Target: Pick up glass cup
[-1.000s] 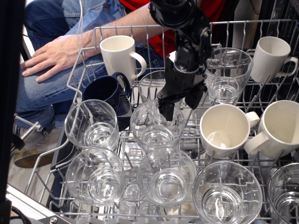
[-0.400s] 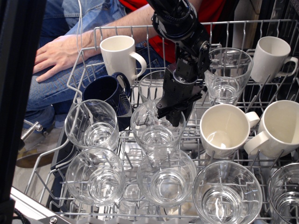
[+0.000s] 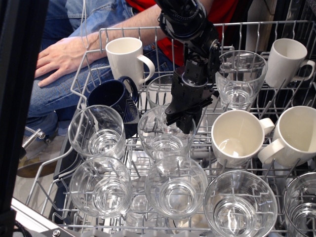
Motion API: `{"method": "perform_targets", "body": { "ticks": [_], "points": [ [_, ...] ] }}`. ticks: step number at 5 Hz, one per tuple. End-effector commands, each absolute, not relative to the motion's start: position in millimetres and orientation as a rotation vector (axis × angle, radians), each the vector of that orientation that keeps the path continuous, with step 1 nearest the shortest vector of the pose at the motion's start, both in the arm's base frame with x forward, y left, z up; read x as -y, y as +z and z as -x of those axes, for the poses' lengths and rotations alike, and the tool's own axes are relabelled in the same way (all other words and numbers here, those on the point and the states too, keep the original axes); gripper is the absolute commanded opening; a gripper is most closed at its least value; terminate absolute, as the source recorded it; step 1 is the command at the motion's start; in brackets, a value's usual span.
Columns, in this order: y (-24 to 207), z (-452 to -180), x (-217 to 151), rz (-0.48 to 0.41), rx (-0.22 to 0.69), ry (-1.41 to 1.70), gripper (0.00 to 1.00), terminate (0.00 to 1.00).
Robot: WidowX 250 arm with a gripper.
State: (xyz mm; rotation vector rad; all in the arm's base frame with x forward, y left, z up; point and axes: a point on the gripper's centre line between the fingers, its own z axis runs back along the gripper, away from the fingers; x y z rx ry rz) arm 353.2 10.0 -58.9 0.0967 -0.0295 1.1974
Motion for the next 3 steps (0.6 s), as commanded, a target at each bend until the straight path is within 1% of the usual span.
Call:
{"method": "perform_targets", "body": {
  "ticks": [1,2,3],
  "points": [
    [13,-370,-10,0.01,0.122,1.146,0.0,0.0],
    [36,-360,-1,0.006,0.153,1.111,0.0,0.0],
    [62,-353,0,-0.006,0.157,1.07,0.0,0.0]
  ]
}}
